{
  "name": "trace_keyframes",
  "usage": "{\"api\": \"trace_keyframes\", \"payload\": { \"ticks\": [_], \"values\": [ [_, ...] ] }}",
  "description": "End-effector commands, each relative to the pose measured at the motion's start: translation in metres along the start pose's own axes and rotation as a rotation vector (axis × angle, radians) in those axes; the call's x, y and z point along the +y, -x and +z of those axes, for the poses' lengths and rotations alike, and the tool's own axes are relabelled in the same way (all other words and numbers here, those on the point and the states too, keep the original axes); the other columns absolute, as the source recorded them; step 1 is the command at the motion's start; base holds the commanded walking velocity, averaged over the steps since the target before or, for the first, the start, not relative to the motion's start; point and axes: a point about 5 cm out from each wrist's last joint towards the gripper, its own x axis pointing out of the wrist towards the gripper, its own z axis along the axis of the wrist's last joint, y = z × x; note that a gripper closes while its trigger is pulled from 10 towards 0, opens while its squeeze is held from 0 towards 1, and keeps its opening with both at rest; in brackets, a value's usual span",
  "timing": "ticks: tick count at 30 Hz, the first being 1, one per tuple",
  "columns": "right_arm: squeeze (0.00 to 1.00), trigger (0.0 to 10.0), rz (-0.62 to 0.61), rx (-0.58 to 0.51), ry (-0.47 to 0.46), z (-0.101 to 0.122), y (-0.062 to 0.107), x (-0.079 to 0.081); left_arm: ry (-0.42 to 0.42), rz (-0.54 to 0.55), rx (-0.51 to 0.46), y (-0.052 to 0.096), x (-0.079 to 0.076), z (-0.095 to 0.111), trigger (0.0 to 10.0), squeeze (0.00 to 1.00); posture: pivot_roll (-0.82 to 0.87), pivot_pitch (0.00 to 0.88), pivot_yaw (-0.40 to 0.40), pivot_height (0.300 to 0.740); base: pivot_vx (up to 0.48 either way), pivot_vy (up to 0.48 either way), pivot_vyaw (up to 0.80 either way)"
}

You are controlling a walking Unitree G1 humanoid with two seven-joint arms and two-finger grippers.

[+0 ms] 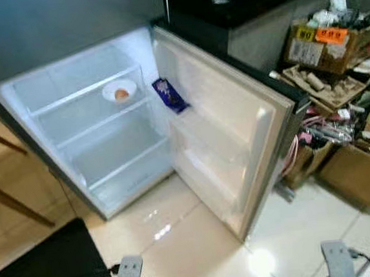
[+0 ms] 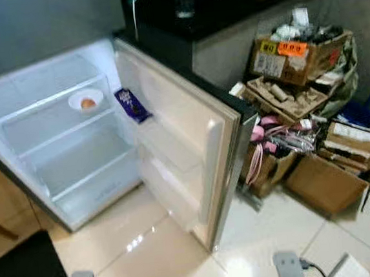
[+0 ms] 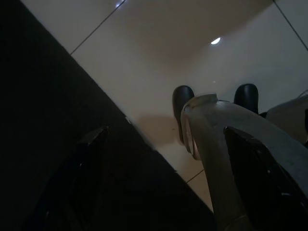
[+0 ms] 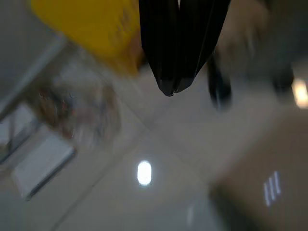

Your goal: Restocking fridge

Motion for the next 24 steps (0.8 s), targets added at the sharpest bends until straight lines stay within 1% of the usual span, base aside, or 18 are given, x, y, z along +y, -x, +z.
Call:
{"api": "trace_keyframes", "payload": {
  "ticks": [1, 2, 3, 4, 5, 6, 8, 9, 11, 12, 14, 15, 16, 17, 20, 22, 23, 24],
  "values": [
    [0.0, 10.0, 0.005, -0.115, -0.101, 0.027, -0.002, -0.004, 0.0, 0.003, 0.03, 0.002, 0.002, -0.009, 10.0, 0.0, -0.03, 0.063, 0.001, 0.74, 0.0, 0.0, 0.0],
    [0.0, 10.0, 0.005, -0.115, -0.101, 0.027, -0.002, -0.004, 0.0, 0.003, 0.03, 0.002, 0.002, -0.009, 10.0, 0.0, -0.03, 0.063, 0.001, 0.74, 0.0, 0.0, 0.0],
    [0.0, 10.0, 0.015, -0.163, -0.144, 0.04, -0.003, -0.005, 0.0, 0.002, 0.03, 0.002, 0.002, -0.009, 10.0, 0.0, -0.03, 0.063, 0.001, 0.74, 0.0, 0.0, 0.0],
    [0.0, 10.0, 0.038, -0.233, -0.19, 0.061, -0.004, -0.006, 0.0, 0.002, 0.03, 0.002, 0.002, -0.009, 10.0, 0.0, -0.03, 0.064, 0.0, 0.74, 0.0, 0.0, 0.0],
    [0.0, 10.0, 0.081, -0.337, -0.24, 0.091, -0.003, -0.006, 0.0, 0.001, 0.03, 0.002, 0.001, -0.01, 10.0, 0.0, -0.03, 0.064, 0.0, 0.74, 0.0, 0.0, 0.0],
    [0.0, 10.0, 0.081, -0.337, -0.24, 0.091, -0.003, -0.006, 0.0, 0.001, 0.03, 0.002, 0.001, -0.01, 10.0, 0.0, -0.03, 0.064, 0.0, 0.74, 0.0, 0.0, 0.0],
    [0.0, 10.0, 0.118, -0.429, -0.267, 0.117, -0.001, -0.006, 0.0, -0.001, 0.03, 0.002, 0.001, -0.01, 10.0, 0.0, -0.02, 0.064, -0.002, 0.74, 0.0, 0.0, 0.0],
    [0.0, 10.0, 0.118, -0.429, -0.267, 0.117, -0.001, -0.006, 0.0, -0.001, 0.03, 0.002, 0.001, -0.01, 10.0, 0.0, -0.02, 0.064, -0.002, 0.74, 0.0, 0.0, 0.0],
    [0.0, 10.0, 0.21, -0.554, -0.344, 0.153, 0.005, -0.003, 0.004, -0.006, 0.029, 0.002, 0.0, -0.01, 10.0, 0.0, -0.02, 0.066, -0.004, 0.74, 0.0, 0.0, 0.0],
    [0.0, 10.0, 0.21, -0.554, -0.344, 0.153, 0.005, -0.003, 0.004, -0.006, 0.029, 0.002, 0.0, -0.01, 10.0, 0.0, -0.02, 0.066, -0.004, 0.74, 0.0, 0.0, 0.0],
    [0.0, 10.0, 0.309, -0.653, -0.399, 0.179, 0.013, -0.002, 0.009, -0.01, 0.027, 0.002, -0.001, -0.01, 10.0, 0.0, -0.02, 0.068, -0.003, 0.74, 0.0, 0.0, 0.0],
    [0.0, 10.0, 0.309, -0.653, -0.399, 0.179, 0.013, -0.002, 0.009, -0.01, 0.027, 0.002, -0.001, -0.01, 10.0, 0.0, -0.02, 0.068, -0.003, 0.74, 0.0, 0.0, 0.0],
    [0.0, 10.0, 0.442, -0.746, -0.42, 0.203, 0.023, -0.002, 0.01, -0.012, 0.027, 0.002, -0.001, -0.011, 10.0, 0.0, -0.02, 0.069, -0.002, 0.74, 0.0, 0.0, 0.0],
    [0.0, 10.0, 0.442, -0.746, -0.42, 0.203, 0.023, -0.002, 0.01, -0.012, 0.027, 0.002, -0.001, -0.011, 10.0, 0.0, -0.02, 0.069, -0.002, 0.74, 0.0, 0.0, 0.0],
    [0.0, 10.0, 0.587, -0.794, -0.357, 0.217, 0.033, -0.001, 0.008, -0.01, 0.027, 0.002, -0.001, -0.011, 10.0, 0.0, -0.02, 0.07, -0.004, 0.74, 0.0, 0.0, 0.0],
    [0.0, 10.0, 0.643, -0.795, -0.316, 0.219, 0.036, -0.001, 0.009, -0.009, 0.026, 0.002, -0.001, -0.011, 10.0, 0.0, -0.02, 0.071, -0.004, 0.74, 0.0, 0.0, 0.0],
    [0.0, 10.0, 0.643, -0.795, -0.316, 0.219, 0.036, -0.001, 0.009, -0.009, 0.026, 0.002, -0.001, -0.011, 10.0, 0.0, -0.02, 0.071, -0.004, 0.74, 0.0, 0.0, 0.0],
    [0.0, 10.0, 0.685, -0.786, -0.282, 0.217, 0.038, -0.003, 0.01, -0.01, 0.024, 0.002, -0.001, -0.011, 10.0, 0.0, -0.02, 0.073, -0.005, 0.74, 0.0, 0.0, 0.0]
  ]
}}
